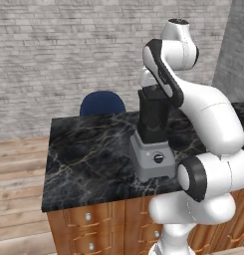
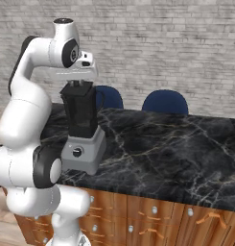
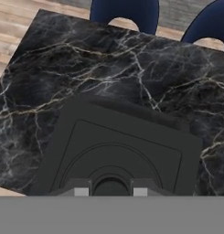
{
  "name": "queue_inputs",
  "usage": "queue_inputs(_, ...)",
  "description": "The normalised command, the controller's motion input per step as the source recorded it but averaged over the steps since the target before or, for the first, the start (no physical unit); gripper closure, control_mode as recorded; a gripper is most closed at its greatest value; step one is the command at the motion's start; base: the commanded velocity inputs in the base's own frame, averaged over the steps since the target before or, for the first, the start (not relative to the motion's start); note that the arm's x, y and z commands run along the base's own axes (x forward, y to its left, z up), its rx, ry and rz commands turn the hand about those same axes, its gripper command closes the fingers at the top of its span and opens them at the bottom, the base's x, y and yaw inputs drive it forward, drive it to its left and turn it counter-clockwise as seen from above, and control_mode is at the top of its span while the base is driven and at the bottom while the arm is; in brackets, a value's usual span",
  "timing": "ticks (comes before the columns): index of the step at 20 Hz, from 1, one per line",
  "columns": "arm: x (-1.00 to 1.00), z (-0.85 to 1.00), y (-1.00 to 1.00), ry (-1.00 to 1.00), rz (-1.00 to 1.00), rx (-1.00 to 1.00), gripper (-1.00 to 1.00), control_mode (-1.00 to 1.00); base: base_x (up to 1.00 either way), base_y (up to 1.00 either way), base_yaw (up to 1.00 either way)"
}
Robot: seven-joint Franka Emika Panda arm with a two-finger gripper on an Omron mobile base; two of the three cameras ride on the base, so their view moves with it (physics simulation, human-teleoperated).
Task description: Open the blender lid, put the pear in the blender, close the lid, and start the blender.
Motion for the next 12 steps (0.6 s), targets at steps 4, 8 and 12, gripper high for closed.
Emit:
queue_inputs(4, 0.11, -0.19, 0.00, 0.00, 0.00, 0.01, 1.00, -1.00, 0.00, 0.00, 0.00)
queue_inputs(8, 0.13, -0.12, 0.00, 0.00, 0.00, 0.00, 1.00, -1.00, 0.00, 0.00, 0.00)
queue_inputs(12, 0.32, -0.01, 0.00, 0.00, 0.00, 0.00, 1.00, -1.00, 0.00, 0.00, 0.00)
